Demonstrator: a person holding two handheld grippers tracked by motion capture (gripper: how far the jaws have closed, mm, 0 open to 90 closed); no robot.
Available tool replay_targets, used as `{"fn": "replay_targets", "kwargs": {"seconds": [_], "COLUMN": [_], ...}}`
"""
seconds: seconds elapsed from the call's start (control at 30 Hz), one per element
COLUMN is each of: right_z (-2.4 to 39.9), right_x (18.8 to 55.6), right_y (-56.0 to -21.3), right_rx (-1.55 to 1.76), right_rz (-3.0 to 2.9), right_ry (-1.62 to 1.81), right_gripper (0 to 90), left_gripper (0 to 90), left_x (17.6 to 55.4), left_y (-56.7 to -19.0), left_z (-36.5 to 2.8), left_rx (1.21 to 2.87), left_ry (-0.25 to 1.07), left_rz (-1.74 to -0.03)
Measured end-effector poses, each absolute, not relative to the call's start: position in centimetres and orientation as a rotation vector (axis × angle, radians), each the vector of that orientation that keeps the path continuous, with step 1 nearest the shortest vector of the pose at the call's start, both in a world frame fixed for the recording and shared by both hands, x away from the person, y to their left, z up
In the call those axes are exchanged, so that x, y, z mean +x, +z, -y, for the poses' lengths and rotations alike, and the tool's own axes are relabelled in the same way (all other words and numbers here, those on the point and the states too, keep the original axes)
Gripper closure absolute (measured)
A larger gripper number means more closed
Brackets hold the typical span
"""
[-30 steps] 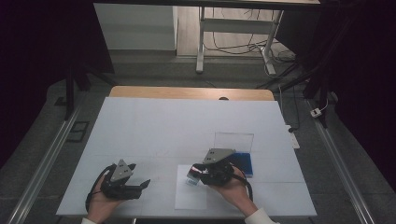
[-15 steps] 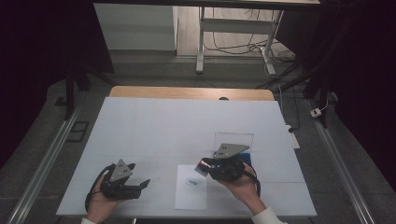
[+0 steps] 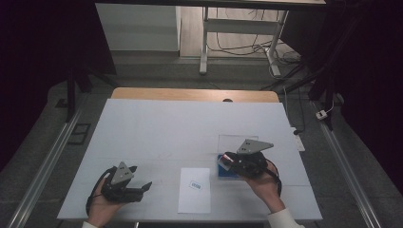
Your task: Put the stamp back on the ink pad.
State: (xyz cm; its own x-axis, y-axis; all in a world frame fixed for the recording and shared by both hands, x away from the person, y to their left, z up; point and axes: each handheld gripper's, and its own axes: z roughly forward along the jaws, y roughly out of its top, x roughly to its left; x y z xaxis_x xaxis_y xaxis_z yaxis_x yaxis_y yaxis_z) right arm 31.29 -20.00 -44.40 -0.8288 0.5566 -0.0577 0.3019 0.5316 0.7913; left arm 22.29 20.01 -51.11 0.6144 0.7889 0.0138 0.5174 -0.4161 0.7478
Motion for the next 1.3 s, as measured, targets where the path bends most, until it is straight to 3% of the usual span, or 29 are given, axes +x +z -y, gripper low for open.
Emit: {"fn": "replay_targets", "kwargs": {"seconds": [0.53, 1.3], "right_z": [23.0, 21.9], "right_x": [32.6, 33.2], "right_y": [-45.8, -47.8], "right_rx": [0.833, 0.809], "right_rz": [-2.460, -2.509], "right_ry": [1.029, 0.914], "right_gripper": [69.6, 69.1], "left_gripper": [21.7, 21.7], "left_x": [22.2, 22.1], "left_y": [-51.0, -51.0], "left_z": [-20.2, -20.2], "left_rx": [2.100, 2.104], "left_ry": [0.483, 0.486], "left_rz": [-1.030, -1.028]}}
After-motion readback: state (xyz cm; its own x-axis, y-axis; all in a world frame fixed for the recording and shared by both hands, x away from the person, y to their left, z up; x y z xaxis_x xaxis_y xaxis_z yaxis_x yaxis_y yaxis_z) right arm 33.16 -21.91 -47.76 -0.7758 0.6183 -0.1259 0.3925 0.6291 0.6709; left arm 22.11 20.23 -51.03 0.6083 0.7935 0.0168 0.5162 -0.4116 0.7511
